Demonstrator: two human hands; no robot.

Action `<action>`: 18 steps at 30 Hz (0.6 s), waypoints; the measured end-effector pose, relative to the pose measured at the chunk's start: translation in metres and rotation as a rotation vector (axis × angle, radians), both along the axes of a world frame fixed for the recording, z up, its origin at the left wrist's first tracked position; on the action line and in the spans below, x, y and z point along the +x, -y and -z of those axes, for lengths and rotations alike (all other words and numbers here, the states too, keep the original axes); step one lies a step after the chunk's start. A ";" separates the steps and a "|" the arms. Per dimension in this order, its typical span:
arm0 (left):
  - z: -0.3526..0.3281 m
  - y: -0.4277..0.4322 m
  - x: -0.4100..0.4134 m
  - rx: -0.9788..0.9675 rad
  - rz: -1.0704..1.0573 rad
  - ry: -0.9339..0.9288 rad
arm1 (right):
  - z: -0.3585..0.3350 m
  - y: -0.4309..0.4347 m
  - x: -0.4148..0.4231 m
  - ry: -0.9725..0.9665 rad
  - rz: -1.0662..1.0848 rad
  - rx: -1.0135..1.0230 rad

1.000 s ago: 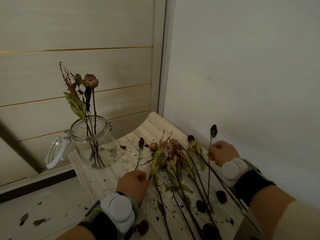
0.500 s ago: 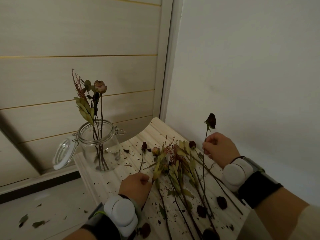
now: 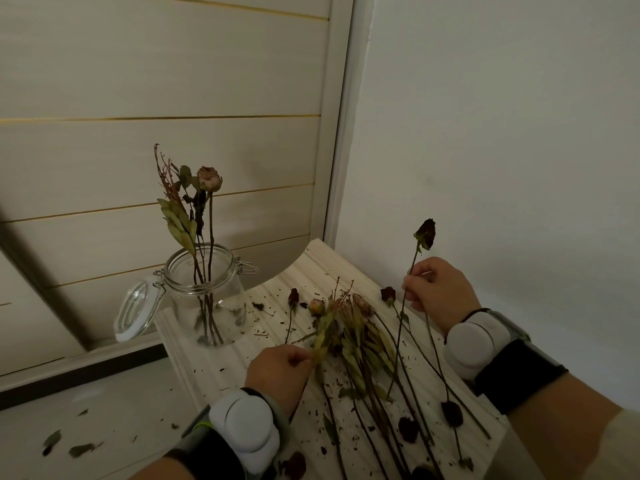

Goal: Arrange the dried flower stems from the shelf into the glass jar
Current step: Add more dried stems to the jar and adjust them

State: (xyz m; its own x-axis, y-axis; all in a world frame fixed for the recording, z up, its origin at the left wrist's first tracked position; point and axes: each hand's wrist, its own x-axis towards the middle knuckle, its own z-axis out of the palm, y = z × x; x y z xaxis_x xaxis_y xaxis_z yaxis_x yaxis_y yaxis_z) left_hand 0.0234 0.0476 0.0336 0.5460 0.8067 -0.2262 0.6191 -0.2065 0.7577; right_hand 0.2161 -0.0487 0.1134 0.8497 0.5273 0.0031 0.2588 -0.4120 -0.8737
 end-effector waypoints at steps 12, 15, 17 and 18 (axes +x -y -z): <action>-0.045 -0.031 -0.013 -0.008 -0.043 0.109 | -0.056 -0.040 -0.021 -0.021 -0.059 0.188; -0.066 -0.043 -0.020 0.048 -0.038 0.151 | -0.077 -0.060 -0.035 -0.006 -0.104 0.221; -0.080 -0.049 -0.022 0.106 -0.050 0.167 | -0.089 -0.070 -0.042 0.011 -0.128 0.235; -0.090 -0.057 -0.030 0.137 -0.070 0.177 | -0.098 -0.081 -0.051 0.018 -0.148 0.250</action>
